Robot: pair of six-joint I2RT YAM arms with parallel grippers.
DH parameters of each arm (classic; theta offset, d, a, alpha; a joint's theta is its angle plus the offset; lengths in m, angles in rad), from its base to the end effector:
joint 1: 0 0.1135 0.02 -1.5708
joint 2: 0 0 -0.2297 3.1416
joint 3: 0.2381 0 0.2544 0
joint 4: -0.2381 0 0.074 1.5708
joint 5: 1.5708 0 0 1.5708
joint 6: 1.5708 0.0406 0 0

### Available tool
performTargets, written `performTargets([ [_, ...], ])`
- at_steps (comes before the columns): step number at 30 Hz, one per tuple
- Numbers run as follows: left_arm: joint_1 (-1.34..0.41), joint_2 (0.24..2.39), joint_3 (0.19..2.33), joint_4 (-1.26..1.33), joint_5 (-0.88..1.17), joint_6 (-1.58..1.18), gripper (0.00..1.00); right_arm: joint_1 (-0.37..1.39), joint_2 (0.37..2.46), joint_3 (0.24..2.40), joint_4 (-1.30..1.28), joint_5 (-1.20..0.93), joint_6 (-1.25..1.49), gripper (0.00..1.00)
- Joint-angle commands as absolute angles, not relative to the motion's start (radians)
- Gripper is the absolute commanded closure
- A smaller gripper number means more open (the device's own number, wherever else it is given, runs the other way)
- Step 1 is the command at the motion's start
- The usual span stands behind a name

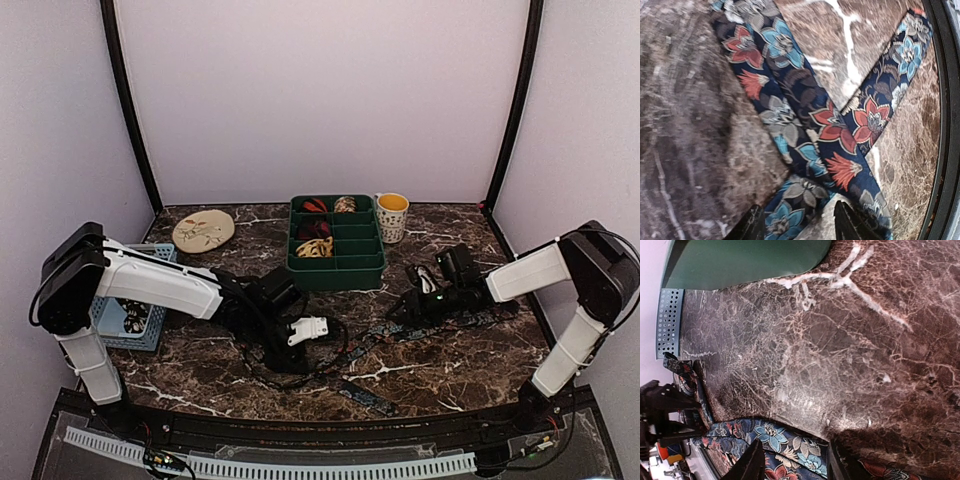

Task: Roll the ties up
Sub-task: Pick up the tie from the center of the board, then pass from the left arm to the right

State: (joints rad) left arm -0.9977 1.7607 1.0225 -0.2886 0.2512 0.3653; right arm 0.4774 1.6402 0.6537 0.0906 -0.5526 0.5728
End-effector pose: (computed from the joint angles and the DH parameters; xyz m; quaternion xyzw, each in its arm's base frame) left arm 0.1787 -0.2956 0.1201 0.6282 0.7210 -0.1976 0.2158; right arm 0.2479 0.1523 0.0848 -0.0469 0.9111 0.3824 0.1466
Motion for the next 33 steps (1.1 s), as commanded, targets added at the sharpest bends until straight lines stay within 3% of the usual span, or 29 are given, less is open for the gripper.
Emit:
performTargets([
  [1, -1.003, 1.803, 1.025, -0.319, 0.299, 0.386, 0.50, 0.444, 1.687, 0.618, 0.088, -0.561, 0.557, 0.59],
  [4, -1.003, 1.817, 1.020, -0.331, 0.259, 0.379, 0.56, 0.433, 1.702, 0.609, 0.091, -0.574, 0.553, 0.60],
  [7, -0.980, 1.791, 1.010, -0.354, 0.149, 0.359, 0.86, 0.433, 1.705, 0.606, 0.086, -0.583, 0.551, 0.60],
  [10, -0.908, 1.691, 0.981, -0.351, 0.094, 0.314, 0.99, 0.433, 1.705, 0.599, 0.078, -0.589, 0.545, 0.61],
  [18, -0.739, 1.312, 0.994, -0.278, 0.013, 0.218, 1.00, 0.466, 1.715, 0.586, 0.102, -0.606, 0.561, 0.63],
  [25, -0.725, 1.293, 1.205, -0.345, 0.128, 0.217, 1.00, 0.547, 1.727, 0.617, 0.130, -0.625, 0.599, 0.62],
  [27, -0.725, 1.319, 1.274, -0.367, 0.196, 0.203, 1.00, 0.547, 1.688, 0.627, 0.128, -0.632, 0.599, 0.59],
  [33, -0.773, 1.385, 1.382, -0.328, 0.318, 0.152, 1.00, 0.547, 1.476, 0.689, 0.178, -0.714, 0.641, 0.36],
])
